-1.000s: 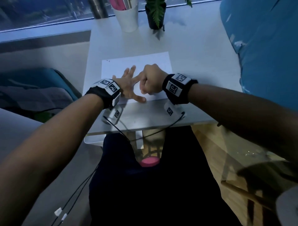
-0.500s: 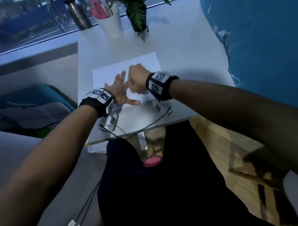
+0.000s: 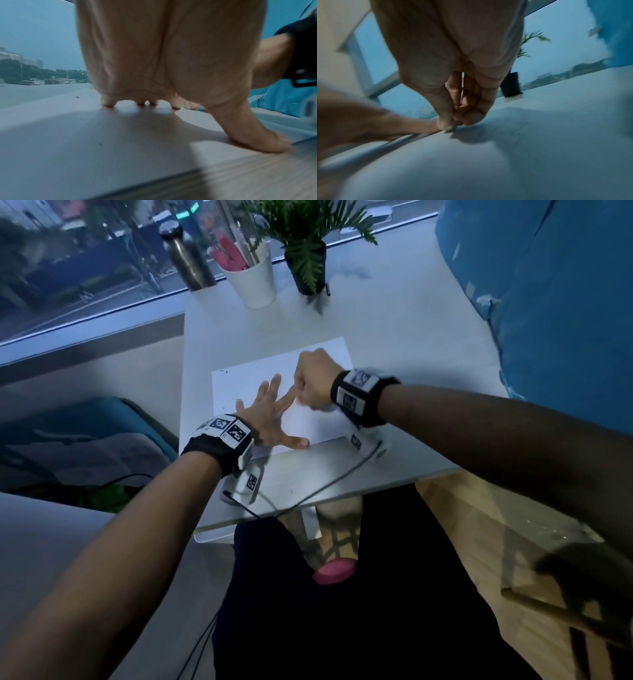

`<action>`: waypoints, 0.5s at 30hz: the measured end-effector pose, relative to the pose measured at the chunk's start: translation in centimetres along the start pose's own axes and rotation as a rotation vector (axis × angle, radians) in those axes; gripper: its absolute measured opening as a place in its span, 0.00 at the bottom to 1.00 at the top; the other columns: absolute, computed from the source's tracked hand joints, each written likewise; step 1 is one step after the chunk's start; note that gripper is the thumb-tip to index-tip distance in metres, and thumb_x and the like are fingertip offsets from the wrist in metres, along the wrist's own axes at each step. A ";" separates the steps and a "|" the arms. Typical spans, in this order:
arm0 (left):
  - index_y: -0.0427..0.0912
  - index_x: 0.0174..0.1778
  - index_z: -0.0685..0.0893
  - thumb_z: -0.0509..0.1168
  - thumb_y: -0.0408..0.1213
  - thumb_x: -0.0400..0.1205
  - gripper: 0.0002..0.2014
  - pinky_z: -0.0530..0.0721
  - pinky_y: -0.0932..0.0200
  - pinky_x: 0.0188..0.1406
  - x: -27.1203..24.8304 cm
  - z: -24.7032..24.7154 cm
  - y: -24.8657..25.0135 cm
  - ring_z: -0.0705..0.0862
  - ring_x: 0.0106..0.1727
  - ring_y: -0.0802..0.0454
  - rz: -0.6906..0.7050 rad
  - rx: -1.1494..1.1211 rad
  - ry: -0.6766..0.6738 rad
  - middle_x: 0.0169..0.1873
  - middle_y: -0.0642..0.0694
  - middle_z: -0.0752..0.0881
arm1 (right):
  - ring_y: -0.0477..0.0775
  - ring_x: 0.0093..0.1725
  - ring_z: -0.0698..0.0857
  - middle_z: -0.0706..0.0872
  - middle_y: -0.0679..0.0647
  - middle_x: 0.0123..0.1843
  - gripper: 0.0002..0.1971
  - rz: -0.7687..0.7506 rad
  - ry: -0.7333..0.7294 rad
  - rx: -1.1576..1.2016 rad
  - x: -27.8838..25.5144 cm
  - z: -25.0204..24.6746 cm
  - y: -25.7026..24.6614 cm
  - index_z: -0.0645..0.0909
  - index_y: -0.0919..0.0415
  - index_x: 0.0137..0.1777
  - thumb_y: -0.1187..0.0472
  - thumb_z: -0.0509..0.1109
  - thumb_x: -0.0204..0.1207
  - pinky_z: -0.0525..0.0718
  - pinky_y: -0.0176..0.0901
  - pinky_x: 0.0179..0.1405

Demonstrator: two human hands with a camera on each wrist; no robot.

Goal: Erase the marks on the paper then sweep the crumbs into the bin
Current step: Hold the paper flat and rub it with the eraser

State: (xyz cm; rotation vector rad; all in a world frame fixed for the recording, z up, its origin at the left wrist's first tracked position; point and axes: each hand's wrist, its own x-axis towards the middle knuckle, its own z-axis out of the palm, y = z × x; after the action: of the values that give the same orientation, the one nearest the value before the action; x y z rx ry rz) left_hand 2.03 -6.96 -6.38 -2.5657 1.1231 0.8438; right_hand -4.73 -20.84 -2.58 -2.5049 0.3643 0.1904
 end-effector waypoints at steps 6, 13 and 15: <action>0.66 0.82 0.32 0.69 0.75 0.65 0.61 0.43 0.23 0.77 0.0 0.1 -0.2 0.29 0.84 0.47 0.035 -0.016 0.009 0.82 0.51 0.25 | 0.55 0.39 0.92 0.92 0.57 0.35 0.05 0.013 -0.097 -0.021 0.0 -1.4 1.6 0.87 0.67 0.35 0.66 0.73 0.62 0.93 0.53 0.43; 0.63 0.85 0.40 0.66 0.59 0.81 0.45 0.37 0.32 0.81 -1.6 -1.2 -2.3 0.33 0.85 0.52 0.095 -0.156 0.000 0.84 0.53 0.32 | 0.48 0.34 0.79 0.83 0.54 0.26 0.09 0.057 -0.077 -0.033 0.3 -2.5 4.9 0.89 0.72 0.43 0.71 0.70 0.65 0.83 0.40 0.37; 0.54 0.87 0.45 0.63 0.52 0.85 0.40 0.45 0.35 0.82 -2.7 -2.1 -2.1 0.41 0.86 0.48 0.028 -0.104 0.040 0.86 0.48 0.39 | 0.48 0.33 0.79 0.81 0.51 0.23 0.08 0.051 -0.072 -0.022 0.5 -2.5 4.8 0.89 0.73 0.43 0.71 0.72 0.65 0.80 0.38 0.33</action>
State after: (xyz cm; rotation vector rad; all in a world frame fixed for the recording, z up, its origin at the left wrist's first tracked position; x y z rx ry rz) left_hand 2.95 -4.73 -3.14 -2.6678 1.1587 0.8841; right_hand -5.54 -26.20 -3.24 -2.5044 0.3991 0.3059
